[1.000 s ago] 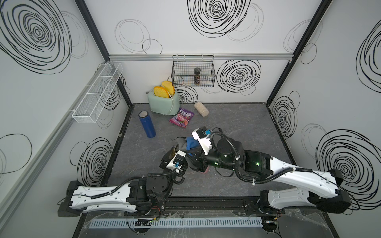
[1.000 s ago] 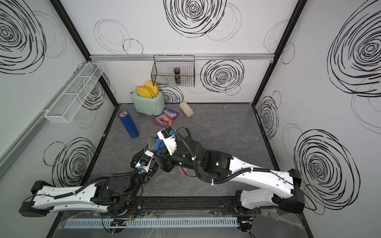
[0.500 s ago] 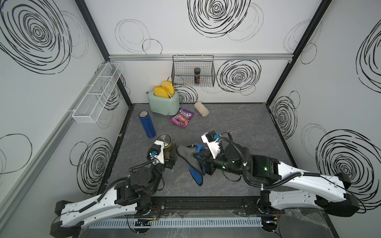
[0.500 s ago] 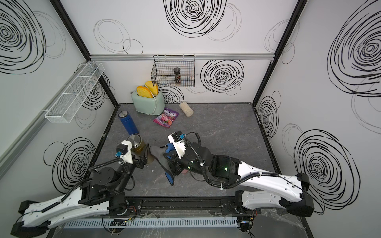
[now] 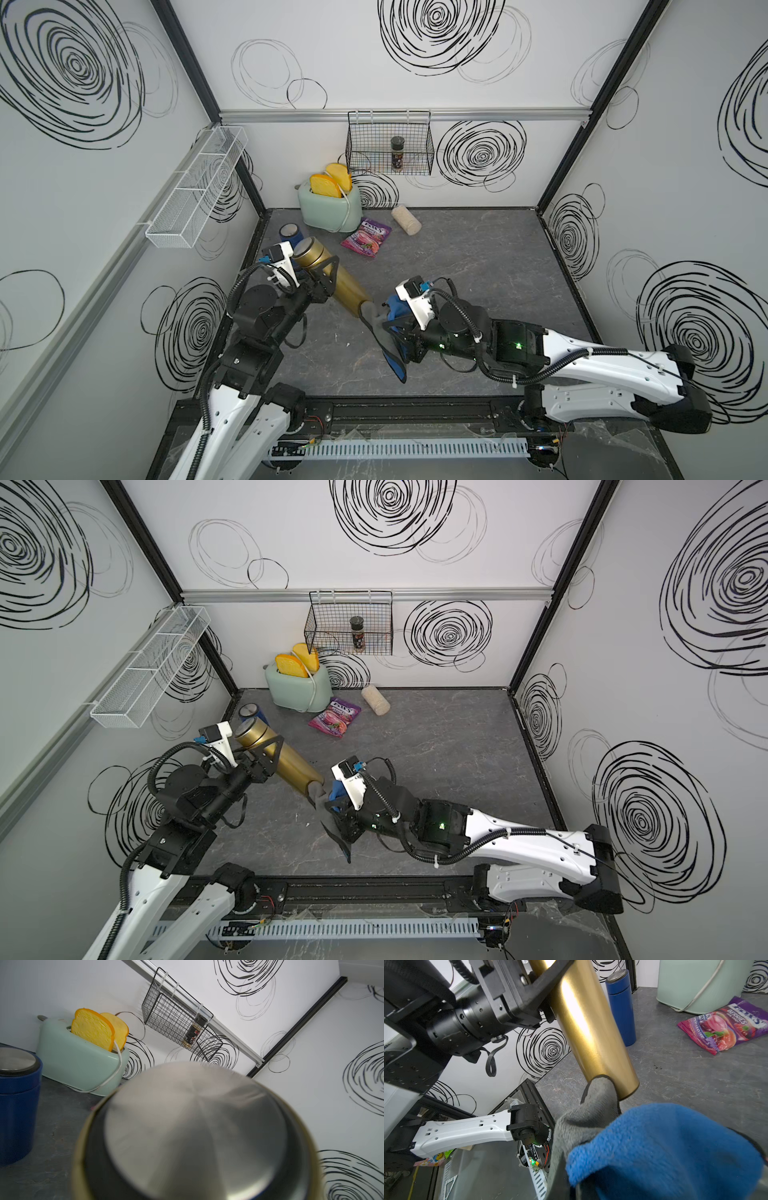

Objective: Wipe the surface of the thermos
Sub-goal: Wipe the dirt from the surface of the thermos.

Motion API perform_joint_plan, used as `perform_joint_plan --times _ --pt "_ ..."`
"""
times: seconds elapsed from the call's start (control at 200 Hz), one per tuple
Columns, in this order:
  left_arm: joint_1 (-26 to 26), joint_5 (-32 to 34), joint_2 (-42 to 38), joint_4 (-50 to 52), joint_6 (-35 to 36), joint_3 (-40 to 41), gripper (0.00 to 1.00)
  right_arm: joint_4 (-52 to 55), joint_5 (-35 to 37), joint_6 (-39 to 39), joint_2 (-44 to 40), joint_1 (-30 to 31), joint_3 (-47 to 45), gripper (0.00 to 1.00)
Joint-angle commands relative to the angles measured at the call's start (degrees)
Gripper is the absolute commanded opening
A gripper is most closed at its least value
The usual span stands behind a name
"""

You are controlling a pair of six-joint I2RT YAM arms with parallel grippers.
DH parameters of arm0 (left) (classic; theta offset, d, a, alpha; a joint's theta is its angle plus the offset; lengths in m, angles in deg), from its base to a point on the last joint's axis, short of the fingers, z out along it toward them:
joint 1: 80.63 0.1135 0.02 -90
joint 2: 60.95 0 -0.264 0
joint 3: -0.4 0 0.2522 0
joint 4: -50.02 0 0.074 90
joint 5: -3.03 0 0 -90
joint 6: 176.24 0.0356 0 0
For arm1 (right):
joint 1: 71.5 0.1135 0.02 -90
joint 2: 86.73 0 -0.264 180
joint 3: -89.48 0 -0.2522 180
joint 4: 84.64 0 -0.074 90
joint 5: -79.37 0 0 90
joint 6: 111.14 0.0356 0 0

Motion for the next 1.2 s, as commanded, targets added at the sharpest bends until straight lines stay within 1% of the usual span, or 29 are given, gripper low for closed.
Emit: perform_joint_plan --times 0.0,0.16,0.39,0.495,0.64,0.795,0.92,1.036,1.136,1.196 --pt "1.2 -12.0 0.4 -8.7 -9.9 -4.0 0.00 -3.2 0.2 0.8 1.1 0.2 0.4 0.00" --pt "1.2 -10.2 -0.9 -7.8 -11.7 -5.1 0.00 -2.6 1.0 -1.0 2.7 0.3 2.3 0.00" --pt "1.2 -14.3 0.8 -9.6 -15.1 -6.9 0.00 -2.0 2.2 -2.4 3.4 -0.5 2.7 0.00" --pt "1.2 -15.6 1.3 -9.1 -15.1 -7.1 0.00 -2.8 3.9 -4.0 3.1 -0.5 3.9 0.00" --pt "1.3 -14.2 -0.6 -9.5 -15.7 -6.1 0.00 -3.2 7.0 -7.0 2.8 -1.0 5.8 0.00" --pt "1.3 -14.2 -0.6 -7.8 -15.0 -8.7 0.00 -1.2 8.0 -8.5 2.6 -3.1 7.0 0.00" --pt "1.3 -13.8 -0.6 -6.8 -14.2 -10.9 0.00 -1.0 6.0 -7.0 1.3 -5.6 4.8 0.00" --pt "1.2 -11.4 -1.1 -5.7 -14.1 -12.9 0.00 -3.0 0.9 -5.3 0.8 -7.2 2.4 0.00" --pt "1.1 -11.0 -0.6 -4.7 -13.0 -14.8 0.00 -7.2 -3.0 -4.2 0.6 -6.6 0.3 0.00" --pt "0.8 -10.8 -0.3 -3.9 -12.3 -15.3 0.00 -9.8 -4.0 -4.5 0.6 -5.6 -0.2 0.00"
